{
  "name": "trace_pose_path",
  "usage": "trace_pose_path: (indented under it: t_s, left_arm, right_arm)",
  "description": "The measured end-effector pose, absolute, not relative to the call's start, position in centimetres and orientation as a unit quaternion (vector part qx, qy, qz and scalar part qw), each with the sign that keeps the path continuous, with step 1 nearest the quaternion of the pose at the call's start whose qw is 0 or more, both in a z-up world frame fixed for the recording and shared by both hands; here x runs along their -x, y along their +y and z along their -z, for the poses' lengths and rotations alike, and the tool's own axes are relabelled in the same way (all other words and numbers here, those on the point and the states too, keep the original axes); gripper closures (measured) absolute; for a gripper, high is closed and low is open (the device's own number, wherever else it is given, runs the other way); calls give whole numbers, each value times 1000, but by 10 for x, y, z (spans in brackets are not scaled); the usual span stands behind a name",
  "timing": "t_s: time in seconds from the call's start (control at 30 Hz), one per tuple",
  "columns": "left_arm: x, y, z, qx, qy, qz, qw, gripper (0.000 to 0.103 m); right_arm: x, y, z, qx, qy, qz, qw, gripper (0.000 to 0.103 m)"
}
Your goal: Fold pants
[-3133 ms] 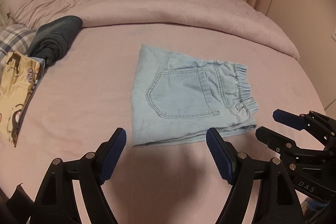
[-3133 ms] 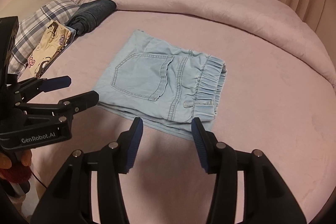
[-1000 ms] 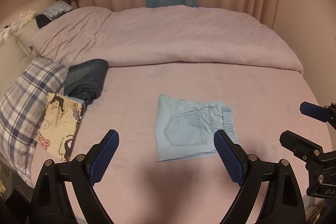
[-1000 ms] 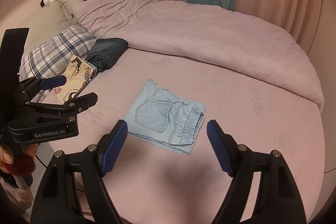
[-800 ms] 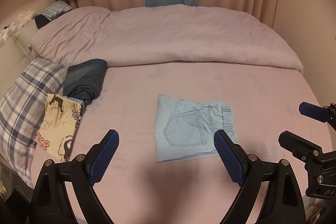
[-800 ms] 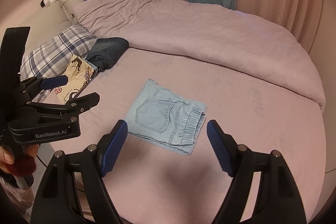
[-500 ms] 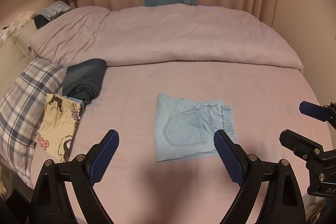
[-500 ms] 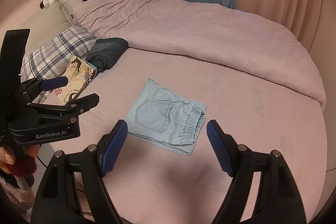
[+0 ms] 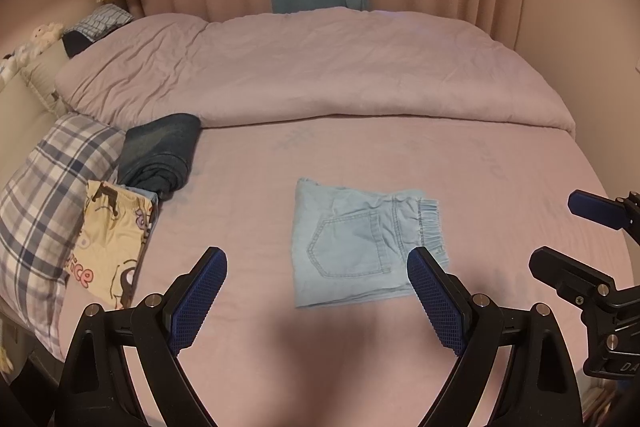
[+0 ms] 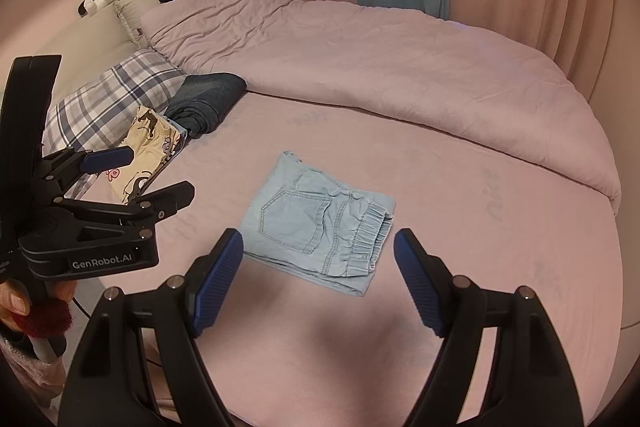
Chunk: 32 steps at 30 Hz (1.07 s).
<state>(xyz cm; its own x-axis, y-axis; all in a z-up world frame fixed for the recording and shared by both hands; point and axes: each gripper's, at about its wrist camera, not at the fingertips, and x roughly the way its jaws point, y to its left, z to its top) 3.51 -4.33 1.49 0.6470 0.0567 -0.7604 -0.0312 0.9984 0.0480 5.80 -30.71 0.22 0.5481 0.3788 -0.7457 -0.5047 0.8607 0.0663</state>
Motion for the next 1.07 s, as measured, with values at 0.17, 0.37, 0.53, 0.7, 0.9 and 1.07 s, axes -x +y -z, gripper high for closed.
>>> trace_pose_path:
  t_s: [0.17, 0.37, 0.53, 0.7, 0.9, 1.07]
  left_arm:
    - [-36, -45, -16, -18, 418, -23, 908, 11]
    - [-36, -46, -16, -19, 418, -23, 908, 11]
    - [-37, -45, -16, -20, 418, -22, 908, 11]
    - [-39, -45, -17, -21, 419, -18, 908, 11]
    - [-39, -45, -17, -20, 419, -18, 908, 11]
    - [-40, -44, -16, -20, 420, -19, 907, 11]
  right_arm:
    - [-58, -307, -2, 79, 403, -252, 876, 24]
    - [-57, -307, -2, 79, 403, -252, 876, 24]
    - [-58, -307, -2, 79, 403, -252, 876, 24]
    - [-57, -306, -2, 80, 403, -252, 876, 24]
    - [-57, -306, -2, 79, 403, -252, 876, 24]
    - [-57, -306, -1, 80, 403, -253, 876, 24]
